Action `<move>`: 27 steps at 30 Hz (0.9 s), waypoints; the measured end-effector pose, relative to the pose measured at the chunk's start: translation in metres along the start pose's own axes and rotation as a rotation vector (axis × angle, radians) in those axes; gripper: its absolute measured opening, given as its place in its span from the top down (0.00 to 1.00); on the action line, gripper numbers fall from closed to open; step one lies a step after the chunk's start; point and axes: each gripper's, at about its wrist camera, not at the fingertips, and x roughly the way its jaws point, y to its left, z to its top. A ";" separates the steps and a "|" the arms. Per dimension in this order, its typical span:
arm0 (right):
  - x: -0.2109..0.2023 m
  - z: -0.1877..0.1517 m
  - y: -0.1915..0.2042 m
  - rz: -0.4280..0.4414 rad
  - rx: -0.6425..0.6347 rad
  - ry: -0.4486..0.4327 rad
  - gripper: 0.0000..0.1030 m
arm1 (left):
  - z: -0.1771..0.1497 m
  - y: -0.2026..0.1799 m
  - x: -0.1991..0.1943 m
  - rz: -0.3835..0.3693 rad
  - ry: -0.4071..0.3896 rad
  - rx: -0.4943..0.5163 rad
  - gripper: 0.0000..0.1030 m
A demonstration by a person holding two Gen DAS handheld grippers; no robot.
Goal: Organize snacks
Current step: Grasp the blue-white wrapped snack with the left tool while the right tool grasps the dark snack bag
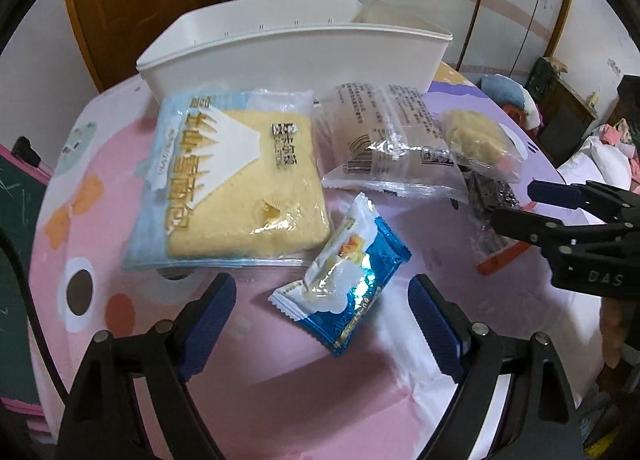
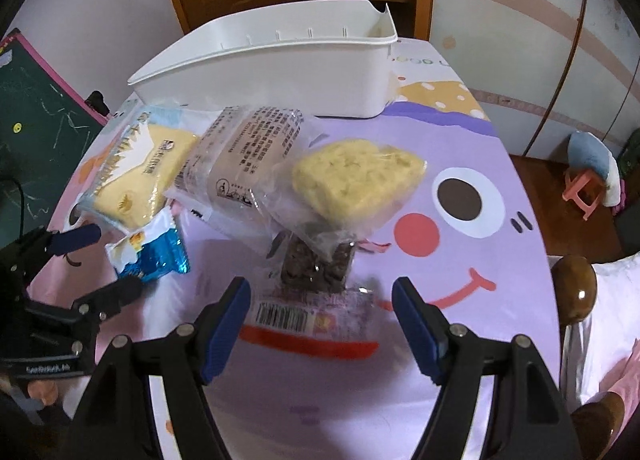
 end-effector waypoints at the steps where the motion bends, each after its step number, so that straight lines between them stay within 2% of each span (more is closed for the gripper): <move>1: 0.003 0.001 0.001 -0.006 0.001 0.003 0.28 | 0.001 0.001 0.003 -0.006 0.009 -0.008 0.17; 13: 0.020 0.005 0.008 -0.033 -0.038 -0.001 0.29 | 0.005 0.009 0.024 -0.022 0.038 -0.018 0.18; 16: 0.019 0.003 0.009 -0.064 -0.056 -0.014 0.42 | 0.006 0.006 0.025 -0.019 0.034 -0.011 0.20; 18: 0.017 0.002 0.008 -0.055 -0.059 -0.018 0.47 | 0.006 0.003 0.023 -0.018 0.030 -0.005 0.29; 22: 0.015 -0.002 0.004 -0.019 -0.064 -0.018 0.49 | 0.002 -0.008 0.021 -0.011 0.007 0.005 0.42; 24: 0.013 -0.005 0.004 -0.005 -0.061 -0.014 0.51 | -0.002 -0.011 0.018 -0.001 -0.008 0.004 0.56; 27: 0.010 -0.011 0.004 0.029 -0.052 -0.001 0.56 | -0.007 -0.014 0.013 -0.036 -0.019 -0.016 0.69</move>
